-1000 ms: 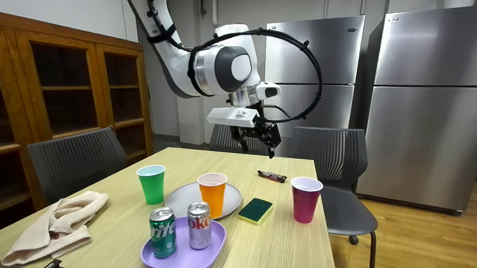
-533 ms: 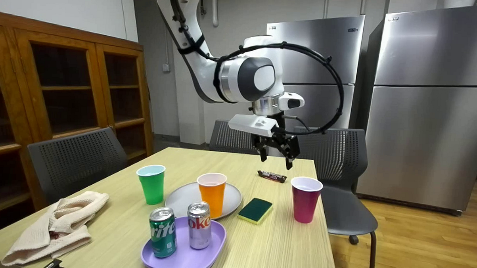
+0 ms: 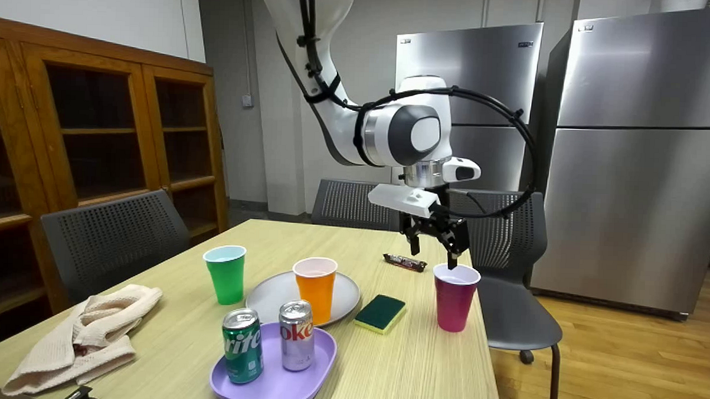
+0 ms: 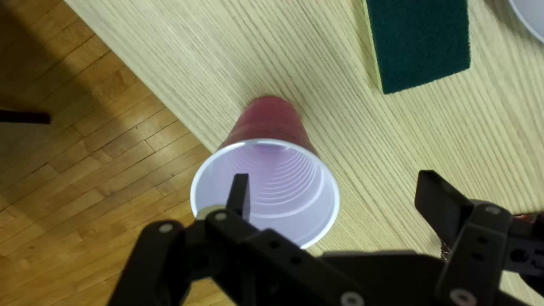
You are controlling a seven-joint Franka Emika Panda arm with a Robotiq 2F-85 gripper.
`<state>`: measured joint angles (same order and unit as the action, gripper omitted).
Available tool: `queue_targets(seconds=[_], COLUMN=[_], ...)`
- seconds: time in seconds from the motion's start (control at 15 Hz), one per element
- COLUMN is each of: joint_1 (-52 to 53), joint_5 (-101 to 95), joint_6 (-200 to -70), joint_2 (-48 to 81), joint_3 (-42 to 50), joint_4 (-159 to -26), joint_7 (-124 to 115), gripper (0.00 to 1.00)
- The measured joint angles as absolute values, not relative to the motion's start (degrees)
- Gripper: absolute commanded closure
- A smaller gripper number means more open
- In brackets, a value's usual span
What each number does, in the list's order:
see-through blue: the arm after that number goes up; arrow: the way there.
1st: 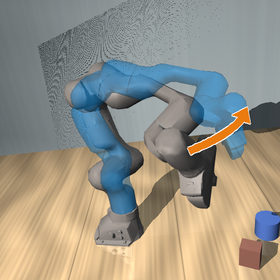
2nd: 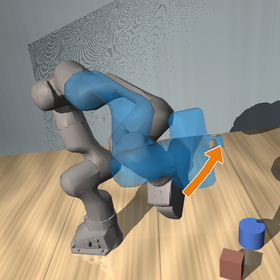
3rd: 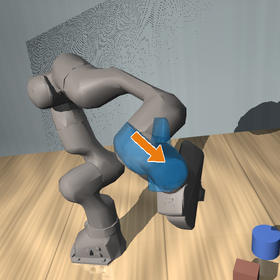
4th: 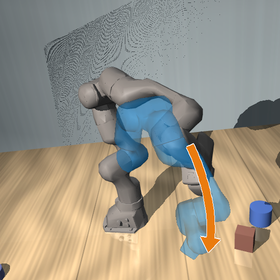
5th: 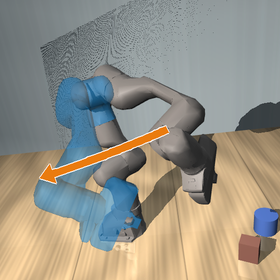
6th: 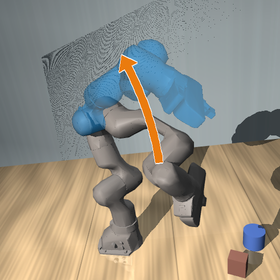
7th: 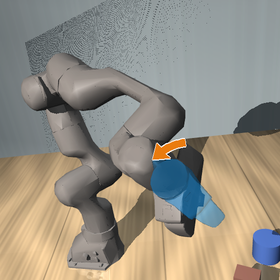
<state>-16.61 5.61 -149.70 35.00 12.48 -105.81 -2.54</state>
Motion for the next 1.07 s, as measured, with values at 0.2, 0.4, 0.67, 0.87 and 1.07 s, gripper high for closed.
queue_targets(seconds=[0.2, 0.4, 0.67, 0.87, 1.07], joint_1=[-17.2, -17.4, -17.7, -17.9, -18.1], joint_5=[5.7, 5.7, 5.7, 5.7, 5.7], joint_6=[-146.8, -144.3, -141.6, -140.3, -139.6], joint_2=[38.0, 40.2, 41.9, 42.7, 43.5], joint_3=[12.5, 12.5, 12.5, 12.5, 12.4], joint_4=[-101.5, -98.2, -95.1, -93.4, -92.0], joint_7=[-3.2, -3.5, -3.7, -3.7, -3.7], gripper=[0.0, 0.0, 0.0, 0.0, 0.0])
